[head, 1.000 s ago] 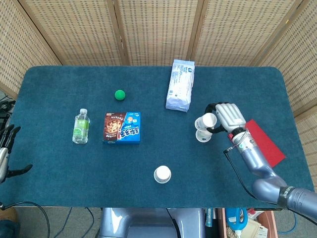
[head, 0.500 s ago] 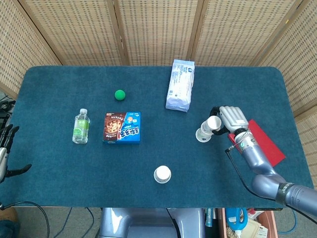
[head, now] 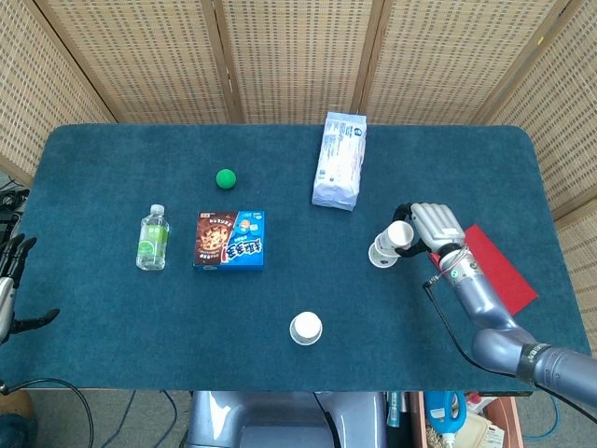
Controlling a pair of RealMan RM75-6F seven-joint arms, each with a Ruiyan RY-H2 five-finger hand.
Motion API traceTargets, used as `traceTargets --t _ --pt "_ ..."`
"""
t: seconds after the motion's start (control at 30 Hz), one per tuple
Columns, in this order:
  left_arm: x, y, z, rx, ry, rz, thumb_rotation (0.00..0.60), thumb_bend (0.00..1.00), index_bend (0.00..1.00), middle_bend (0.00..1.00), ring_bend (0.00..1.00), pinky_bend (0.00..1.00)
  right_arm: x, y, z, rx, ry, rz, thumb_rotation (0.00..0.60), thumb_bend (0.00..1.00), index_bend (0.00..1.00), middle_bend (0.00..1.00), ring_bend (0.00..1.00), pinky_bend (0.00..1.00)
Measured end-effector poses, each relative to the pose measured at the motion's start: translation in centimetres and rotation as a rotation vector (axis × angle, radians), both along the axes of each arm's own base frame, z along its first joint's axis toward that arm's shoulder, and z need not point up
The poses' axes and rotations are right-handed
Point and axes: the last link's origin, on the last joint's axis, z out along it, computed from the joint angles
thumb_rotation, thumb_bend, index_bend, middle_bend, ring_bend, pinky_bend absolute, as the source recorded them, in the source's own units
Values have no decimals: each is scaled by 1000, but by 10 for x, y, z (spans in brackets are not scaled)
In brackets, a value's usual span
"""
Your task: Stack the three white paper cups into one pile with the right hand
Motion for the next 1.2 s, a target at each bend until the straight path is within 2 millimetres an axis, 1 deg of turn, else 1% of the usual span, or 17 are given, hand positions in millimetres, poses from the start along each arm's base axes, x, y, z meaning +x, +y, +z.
traceTargets --t 0.23,0.33,0.37,0.43,0.5,0.57,0.6,0.7,0.83,0.9,1.03,1.2 --pt "0 0 1 2 -4 0 600 138 0 0 0 0 -2 -1 -1 -10 11 1 600 374 480 443 369 362" --pt "1 0 0 1 -3 0 600 138 0 0 0 0 -2 -1 -1 -6 13 0 600 374 446 392 367 361" --pt "1 0 0 1 -2 0 600 138 0 0 0 0 -3 -1 -1 -1 14 -1 600 374 396 338 350 359" --pt "1 0 0 2 -2 0 600 137 0 0 0 0 -4 1 -2 20 19 -3 600 374 274 214 273 331" --pt "2 0 0 2 -2 -1 600 137 0 0 0 0 -4 2 -2 43 23 -6 600 374 127 61 131 252" --pt "1 0 0 1 -1 0 600 137 0 0 0 0 -4 3 -1 65 28 -8 600 374 56 5 48 192" --pt "1 0 0 1 -1 0 600 137 0 0 0 0 -4 4 0 69 29 -7 600 374 37 0 22 168" --pt "1 0 0 1 0 0 600 137 0 0 0 0 -3 4 2 65 27 -1 600 374 24 0 0 125" --pt "-1 0 1 1 -1 2 600 138 0 0 0 0 2 8 4 51 19 29 600 374 24 0 0 109" --pt "-2 0 1 -1 -1 1 600 138 0 0 0 0 6 15 4 61 15 58 600 366 24 1 0 109" --pt "-3 0 0 -7 2 0 600 138 0 0 0 0 18 37 2 124 16 154 600 303 24 26 0 109" --pt "-3 -1 -1 -11 4 -1 600 138 0 0 0 0 35 69 -6 223 44 311 600 167 46 56 0 109"
